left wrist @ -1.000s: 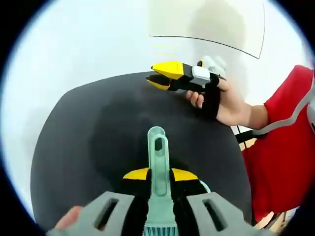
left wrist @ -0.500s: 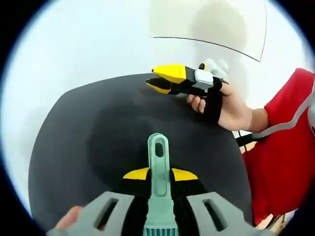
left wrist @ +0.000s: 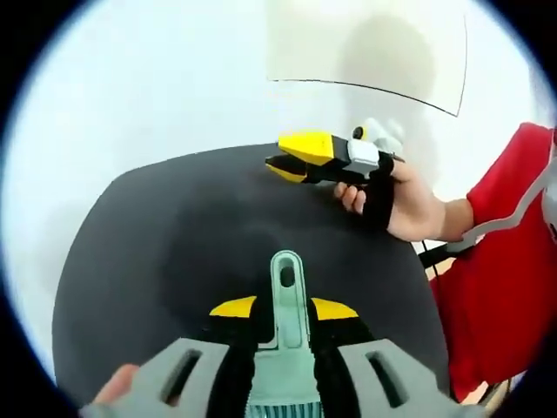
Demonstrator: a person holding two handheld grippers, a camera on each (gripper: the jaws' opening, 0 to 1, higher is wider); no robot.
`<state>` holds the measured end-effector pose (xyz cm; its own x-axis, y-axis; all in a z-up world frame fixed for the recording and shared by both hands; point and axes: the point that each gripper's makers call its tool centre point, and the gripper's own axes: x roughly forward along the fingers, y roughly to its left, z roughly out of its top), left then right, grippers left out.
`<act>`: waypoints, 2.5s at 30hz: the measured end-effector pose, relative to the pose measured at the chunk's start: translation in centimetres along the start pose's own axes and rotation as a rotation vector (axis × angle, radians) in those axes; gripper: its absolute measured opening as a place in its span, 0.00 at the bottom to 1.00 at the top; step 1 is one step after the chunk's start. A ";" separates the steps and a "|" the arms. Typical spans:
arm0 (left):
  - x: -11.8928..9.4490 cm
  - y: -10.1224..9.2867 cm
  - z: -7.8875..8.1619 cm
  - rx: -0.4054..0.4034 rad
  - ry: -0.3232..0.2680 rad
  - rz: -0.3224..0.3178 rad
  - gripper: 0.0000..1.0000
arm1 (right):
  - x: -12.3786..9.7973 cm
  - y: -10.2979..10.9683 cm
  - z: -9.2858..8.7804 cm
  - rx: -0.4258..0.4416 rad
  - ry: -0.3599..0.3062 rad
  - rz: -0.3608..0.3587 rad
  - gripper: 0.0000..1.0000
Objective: Pick up the broom and sweep the trash on the tabletop into the dustpan.
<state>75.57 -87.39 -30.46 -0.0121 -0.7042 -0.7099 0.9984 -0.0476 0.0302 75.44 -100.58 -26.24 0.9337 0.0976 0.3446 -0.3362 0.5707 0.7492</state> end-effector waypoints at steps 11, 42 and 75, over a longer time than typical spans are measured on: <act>-3.9 0.4 -5.7 -0.022 -0.043 0.149 0.14 | 0.5 -0.3 -5.5 0.183 0.312 -0.084 0.23; -3.0 -0.5 -7.2 -0.034 -0.152 0.063 0.12 | -0.7 0.0 -10.8 0.284 0.592 -0.145 0.13; -0.5 0.2 -4.7 -0.012 -0.206 0.081 0.00 | -0.7 0.1 -10.9 0.281 0.595 -0.134 0.13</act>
<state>76.03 -83.77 -33.42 0.0584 -0.8356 -0.5463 0.9971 0.0223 0.0724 76.15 -91.74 -32.56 0.8516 0.5193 -0.0716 -0.1567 0.3826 0.9105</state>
